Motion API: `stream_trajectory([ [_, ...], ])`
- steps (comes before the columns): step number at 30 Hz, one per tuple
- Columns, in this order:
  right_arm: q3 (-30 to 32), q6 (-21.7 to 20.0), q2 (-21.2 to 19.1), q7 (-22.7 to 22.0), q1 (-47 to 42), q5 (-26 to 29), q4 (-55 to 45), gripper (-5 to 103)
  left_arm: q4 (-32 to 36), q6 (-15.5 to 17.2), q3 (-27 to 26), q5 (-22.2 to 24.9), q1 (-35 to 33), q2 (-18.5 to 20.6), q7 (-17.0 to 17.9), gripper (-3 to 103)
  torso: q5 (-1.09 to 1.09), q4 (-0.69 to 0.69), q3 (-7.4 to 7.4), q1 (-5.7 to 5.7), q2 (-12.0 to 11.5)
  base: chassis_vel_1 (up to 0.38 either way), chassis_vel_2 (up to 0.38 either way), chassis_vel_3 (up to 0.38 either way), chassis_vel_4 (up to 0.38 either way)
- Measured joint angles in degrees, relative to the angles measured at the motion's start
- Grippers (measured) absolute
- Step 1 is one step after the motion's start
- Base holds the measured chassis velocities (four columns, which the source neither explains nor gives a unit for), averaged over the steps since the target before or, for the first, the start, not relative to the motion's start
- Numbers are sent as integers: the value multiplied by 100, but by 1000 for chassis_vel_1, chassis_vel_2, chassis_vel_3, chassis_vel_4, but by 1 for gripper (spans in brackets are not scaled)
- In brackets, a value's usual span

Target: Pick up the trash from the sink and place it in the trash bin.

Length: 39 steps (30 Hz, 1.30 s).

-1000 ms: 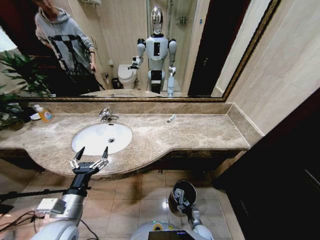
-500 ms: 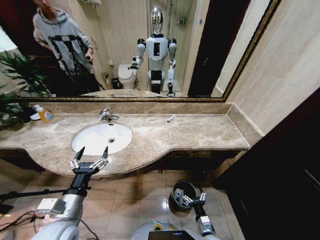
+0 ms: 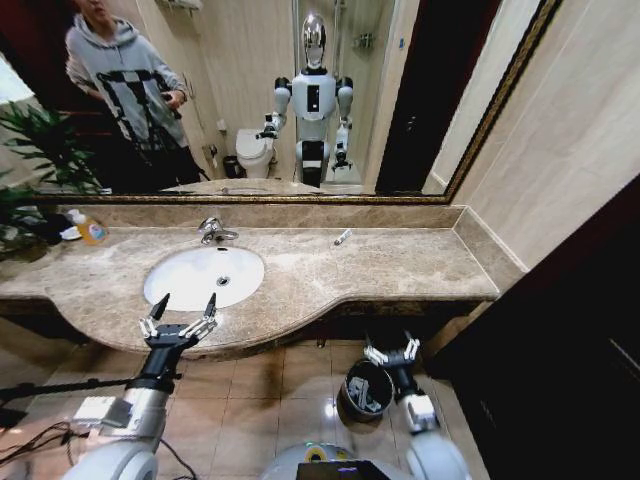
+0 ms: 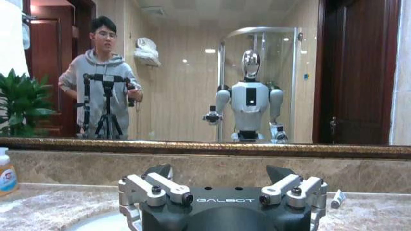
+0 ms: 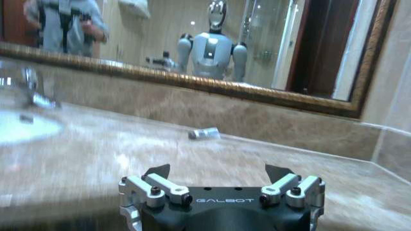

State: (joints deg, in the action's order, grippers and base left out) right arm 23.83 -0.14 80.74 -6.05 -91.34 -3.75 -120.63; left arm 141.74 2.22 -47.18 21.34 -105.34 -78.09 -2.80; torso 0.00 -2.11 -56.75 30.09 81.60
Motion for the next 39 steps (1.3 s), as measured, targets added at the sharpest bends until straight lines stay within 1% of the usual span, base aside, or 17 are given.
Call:
stream_trajectory([
  [1,0,0,0,0,0,0,0,96,0,0,0,0,0,0,0,100,0,0,0,0,0,0,0,0,0],
  [2,-84,-263,-72,44,314,283,3,97,0,0,0,0,0,0,0,100,0,0,0,1,0,0,0,0,0],
  [4,-212,-525,-181,85,742,672,130,97,0,0,0,0,0,0,0,100,0,0,0,0,0,0,0,0,0],
  [7,-347,-586,-330,104,1187,889,371,98,0,0,0,0,0,0,0,100,0,0,0,0,0,0,0,0,0],
  [10,-668,-764,-658,102,2057,1275,820,99,0,0,0,0,0,0,-1,100,0,0,-1,1,-1,0,0,0,0],
  [11,-668,-764,-658,102,2057,1275,820,99,0,0,0,0,0,0,-1,100,0,0,-1,1,-1,0,0,0,0],
  [14,-998,-976,-723,-37,2985,1618,1385,100,0,0,0,0,0,0,-1,100,0,-1,0,1,-1,0,0,0,0],
  [15,-998,-976,-723,-37,2985,1618,1385,100,0,0,0,0,0,0,-1,100,0,-1,0,1,-1,0,0,0,0],
  [18,-1211,-1141,-516,-236,3628,1709,2056,100,0,0,0,0,0,0,0,100,0,0,-1,1,-1,0,0,0,0],
  [19,-1211,-1141,-516,-236,3628,1709,2056,100,0,0,0,0,0,0,0,100,0,0,-1,1,-1,0,0,0,0],
  [22,-1375,-1472,-184,-618,4285,2128,2677,100,0,0,0,0,0,0,-2,100,0,1,-1,0,-1,0,0,0,0],
  [26,-1508,-1476,145,-850,5127,2546,3462,100,0,0,0,0,0,0,0,100,-1,-1,0,0,-1,0,0,0,0],
  [28,-1520,-1450,232,-897,5328,2603,3706,100,0,0,0,0,0,0,0,100,-1,-1,0,0,-1,0,0,0,0],
  [32,-1523,-1350,506,-932,5866,2529,4482,100,0,0,0,0,0,0,1,100,-2,-1,0,0,-1,0,0,0,0],
  [34,-1531,-1187,673,-919,6205,2293,5146,100,0,0,0,0,0,0,0,100,-2,0,0,0,-1,0,0,0,0],
  [35,-1531,-1187,673,-919,6205,2293,5146,100,0,0,0,0,0,0,0,100,-2,0,0,0,-1,0,0,0,0],
  [39,-1431,-1061,880,-787,6587,1915,6037,100,0,0,0,0,0,0,0,100,-1,0,0,0,-1,0,0,0,0],
])
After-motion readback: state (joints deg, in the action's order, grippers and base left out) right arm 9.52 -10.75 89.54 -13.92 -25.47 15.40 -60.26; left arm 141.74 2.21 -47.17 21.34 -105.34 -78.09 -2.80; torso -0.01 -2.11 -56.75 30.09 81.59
